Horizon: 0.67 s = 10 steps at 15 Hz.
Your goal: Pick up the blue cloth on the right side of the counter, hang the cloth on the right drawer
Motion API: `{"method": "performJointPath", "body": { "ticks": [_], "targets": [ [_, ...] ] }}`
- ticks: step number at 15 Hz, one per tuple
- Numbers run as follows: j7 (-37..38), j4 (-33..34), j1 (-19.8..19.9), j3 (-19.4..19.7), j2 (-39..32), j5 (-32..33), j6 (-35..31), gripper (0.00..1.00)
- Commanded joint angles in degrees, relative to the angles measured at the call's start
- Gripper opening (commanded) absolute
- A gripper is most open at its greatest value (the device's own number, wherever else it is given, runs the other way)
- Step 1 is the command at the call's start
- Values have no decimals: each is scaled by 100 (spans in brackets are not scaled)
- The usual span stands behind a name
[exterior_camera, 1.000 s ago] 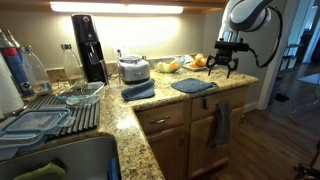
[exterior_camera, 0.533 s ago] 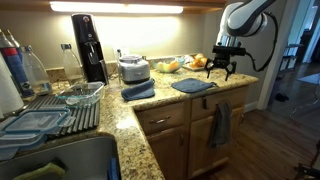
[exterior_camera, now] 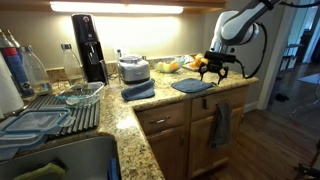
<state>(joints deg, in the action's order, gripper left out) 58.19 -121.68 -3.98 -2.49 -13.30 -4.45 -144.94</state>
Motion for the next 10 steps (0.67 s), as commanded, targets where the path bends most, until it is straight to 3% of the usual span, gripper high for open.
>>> {"method": "performJointPath", "body": {
  "ticks": [1,8,9,10],
  "targets": [
    [255,183,-212,149,-242,77,-314,100],
    [624,451,-464,485,-693,365,-419,100],
    [614,455,-487,500,-714,370,-449,82],
    [602,464,-507,514,-731,379,-496,74]
  ]
}}
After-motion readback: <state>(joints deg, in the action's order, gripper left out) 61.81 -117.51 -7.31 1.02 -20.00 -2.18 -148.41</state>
